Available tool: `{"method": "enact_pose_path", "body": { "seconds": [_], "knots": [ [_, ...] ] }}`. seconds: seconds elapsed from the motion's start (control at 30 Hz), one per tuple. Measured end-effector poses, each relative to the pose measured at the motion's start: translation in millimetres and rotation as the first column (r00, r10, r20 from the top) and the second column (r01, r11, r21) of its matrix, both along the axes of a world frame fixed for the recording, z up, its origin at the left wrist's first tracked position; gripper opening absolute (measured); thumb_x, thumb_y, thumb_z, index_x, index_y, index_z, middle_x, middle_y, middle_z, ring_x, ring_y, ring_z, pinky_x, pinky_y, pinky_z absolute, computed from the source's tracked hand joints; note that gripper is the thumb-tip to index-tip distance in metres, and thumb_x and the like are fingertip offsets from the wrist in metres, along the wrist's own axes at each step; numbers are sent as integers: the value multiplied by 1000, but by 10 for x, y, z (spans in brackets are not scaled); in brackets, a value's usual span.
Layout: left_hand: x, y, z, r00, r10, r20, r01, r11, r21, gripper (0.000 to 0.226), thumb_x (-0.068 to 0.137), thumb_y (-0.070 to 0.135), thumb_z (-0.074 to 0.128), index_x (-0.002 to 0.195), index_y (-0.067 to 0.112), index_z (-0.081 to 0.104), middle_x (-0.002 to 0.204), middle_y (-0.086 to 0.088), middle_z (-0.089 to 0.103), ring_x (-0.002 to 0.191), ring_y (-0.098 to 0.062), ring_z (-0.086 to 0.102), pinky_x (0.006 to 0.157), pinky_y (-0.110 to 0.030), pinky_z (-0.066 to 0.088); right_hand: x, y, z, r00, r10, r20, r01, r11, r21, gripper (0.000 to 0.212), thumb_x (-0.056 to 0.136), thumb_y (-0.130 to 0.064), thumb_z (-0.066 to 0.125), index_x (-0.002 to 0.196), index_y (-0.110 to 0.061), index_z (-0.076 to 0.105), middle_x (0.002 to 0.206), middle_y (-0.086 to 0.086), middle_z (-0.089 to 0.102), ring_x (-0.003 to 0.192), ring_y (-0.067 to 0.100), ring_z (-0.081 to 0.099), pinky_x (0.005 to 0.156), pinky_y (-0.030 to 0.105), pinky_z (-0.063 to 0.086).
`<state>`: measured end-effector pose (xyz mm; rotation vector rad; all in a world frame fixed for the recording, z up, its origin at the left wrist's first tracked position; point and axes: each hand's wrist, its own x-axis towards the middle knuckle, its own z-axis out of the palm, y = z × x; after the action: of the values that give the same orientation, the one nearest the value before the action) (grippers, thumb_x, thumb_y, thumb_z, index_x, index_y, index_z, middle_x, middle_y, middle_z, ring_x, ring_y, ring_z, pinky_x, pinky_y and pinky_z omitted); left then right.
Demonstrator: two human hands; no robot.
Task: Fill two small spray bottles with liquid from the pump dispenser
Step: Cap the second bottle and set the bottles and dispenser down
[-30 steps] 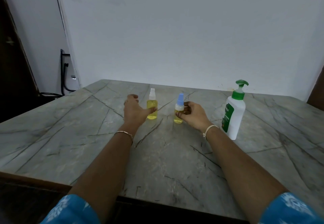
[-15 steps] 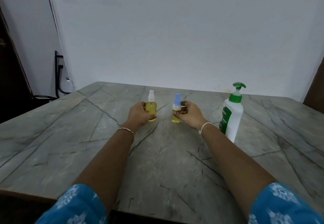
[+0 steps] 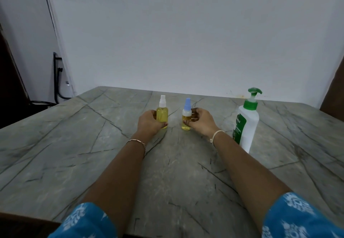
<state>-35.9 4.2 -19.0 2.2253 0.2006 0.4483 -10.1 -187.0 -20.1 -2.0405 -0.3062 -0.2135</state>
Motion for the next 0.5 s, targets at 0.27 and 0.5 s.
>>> {"method": "enact_pose_path", "body": {
  "seconds": [0.27, 0.5],
  "knots": [
    [-18, 8, -40, 1000, -18, -6, 18, 1000, -20, 55, 72, 19, 83, 120, 4, 62, 117, -13, 68, 109, -26, 63, 96, -34, 48, -31, -5, -15, 1000, -7, -24, 8, 998, 58, 65, 74, -15, 84, 130, -7, 52, 125, 7, 62, 103, 19, 61, 96, 32, 50],
    [-50, 23, -5, 999, 1, -44, -1, 1000, -2, 64, 70, 22, 85, 125, 4, 59, 119, -12, 66, 111, -26, 61, 95, -32, 46, -253, -52, 97, 988, -98, 119, 100, 995, -9, 68, 82, -34, 77, 139, -11, 45, 131, 5, 58, 115, 21, 57, 95, 31, 48]
  ]
}}
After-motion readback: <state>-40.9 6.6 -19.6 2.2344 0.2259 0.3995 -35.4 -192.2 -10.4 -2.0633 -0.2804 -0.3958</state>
